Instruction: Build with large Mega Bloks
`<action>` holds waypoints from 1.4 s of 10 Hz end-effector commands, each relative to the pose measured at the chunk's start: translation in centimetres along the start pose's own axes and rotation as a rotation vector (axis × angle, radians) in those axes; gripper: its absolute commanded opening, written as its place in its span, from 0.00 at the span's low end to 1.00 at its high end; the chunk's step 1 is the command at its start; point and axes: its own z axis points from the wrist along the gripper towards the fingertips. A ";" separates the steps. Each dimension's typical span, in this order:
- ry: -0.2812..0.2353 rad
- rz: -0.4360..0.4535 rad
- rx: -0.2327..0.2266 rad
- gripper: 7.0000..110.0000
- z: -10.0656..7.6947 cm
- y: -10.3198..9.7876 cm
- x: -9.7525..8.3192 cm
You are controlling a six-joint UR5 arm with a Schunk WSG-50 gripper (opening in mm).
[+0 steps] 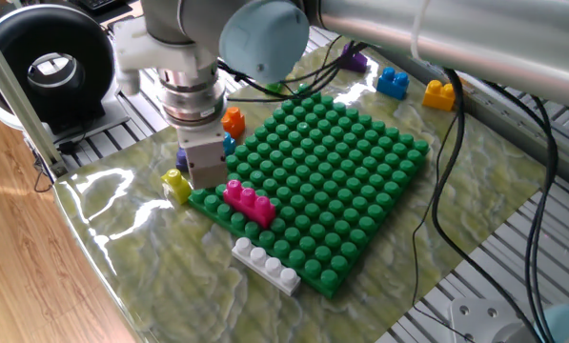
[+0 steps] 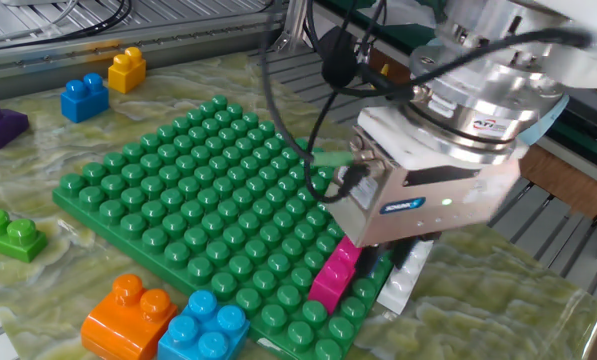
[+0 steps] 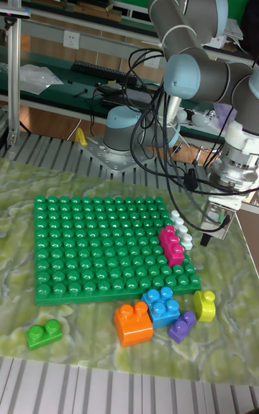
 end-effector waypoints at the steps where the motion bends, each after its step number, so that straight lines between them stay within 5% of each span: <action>1: 0.014 -0.289 -0.042 0.15 0.9 1.6 2.3; 3: 0.028 -0.409 -0.072 0.15 1.3 2.6 3.1; 4: 0.042 -0.437 -0.062 0.36 1.5 2.5 3.9; 7: 0.104 -0.381 0.039 0.36 1.9 0.1 5.5; 14: 0.075 -0.479 0.023 0.36 3.9 1.9 6.3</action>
